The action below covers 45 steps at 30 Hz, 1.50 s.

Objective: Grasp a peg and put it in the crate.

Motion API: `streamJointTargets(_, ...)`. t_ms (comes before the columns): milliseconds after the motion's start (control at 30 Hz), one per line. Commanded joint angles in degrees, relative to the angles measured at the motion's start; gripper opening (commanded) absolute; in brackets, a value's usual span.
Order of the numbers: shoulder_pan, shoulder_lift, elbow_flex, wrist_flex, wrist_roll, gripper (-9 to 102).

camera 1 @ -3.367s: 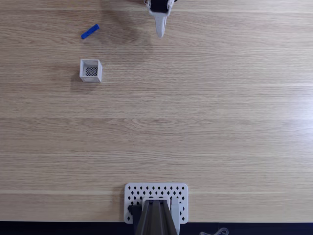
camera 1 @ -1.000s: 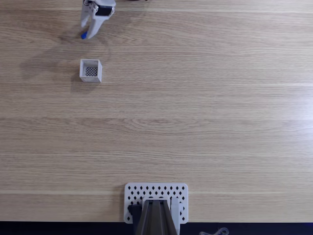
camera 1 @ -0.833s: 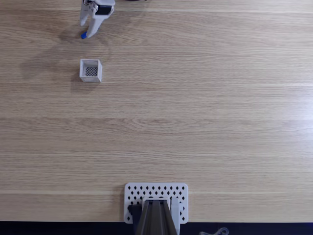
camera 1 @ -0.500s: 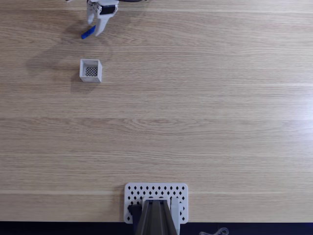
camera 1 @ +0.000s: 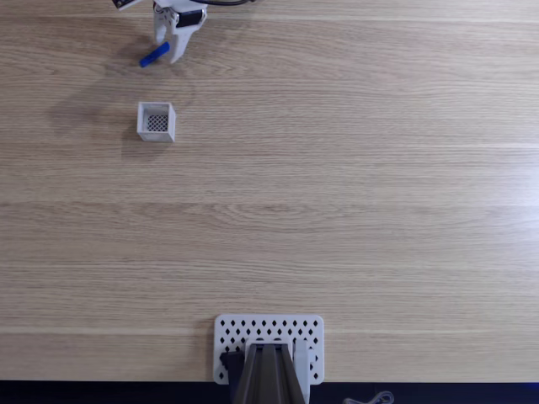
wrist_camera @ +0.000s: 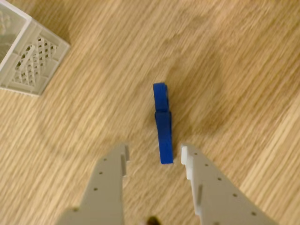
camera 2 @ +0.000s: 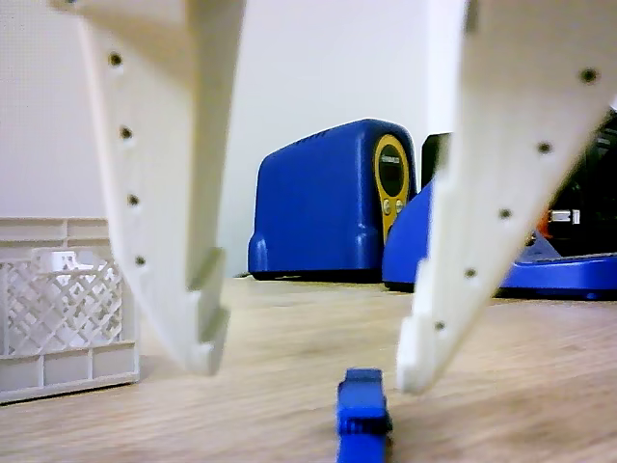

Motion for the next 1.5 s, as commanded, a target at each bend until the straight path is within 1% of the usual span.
streamJointTargets(0,-0.5,0.3,0.1,-4.7,-0.4,19)
streamJointTargets(433,0.3,-4.0,-1.2,-6.3,-0.6,19)
streamJointTargets(533,0.3,-4.6,-1.4,-6.0,-3.2,18)
streamJointTargets(600,0.6,-4.7,-1.3,-5.6,-5.6,15)
streamJointTargets(733,1.8,-4.7,-1.2,-5.5,-7.6,-1)
streamJointTargets(767,1.8,-4.7,-1.2,-5.5,-7.7,-3)
streamJointTargets(867,1.7,-4.7,-1.1,-5.5,-8.3,1)
streamJointTargets(1133,1.0,-1.6,-0.1,-6.8,-8.4,0)
streamJointTargets(1200,0.9,0.5,0.9,-8.8,-8.2,0)
streamJointTargets(1267,0.2,2.8,2.5,-12.9,-7.9,0)
streamJointTargets(1367,-2.2,6.0,6.2,-22.2,-7.8,0)
streamJointTargets(1467,-4.5,8.8,10.9,-33.6,-7.7,0)
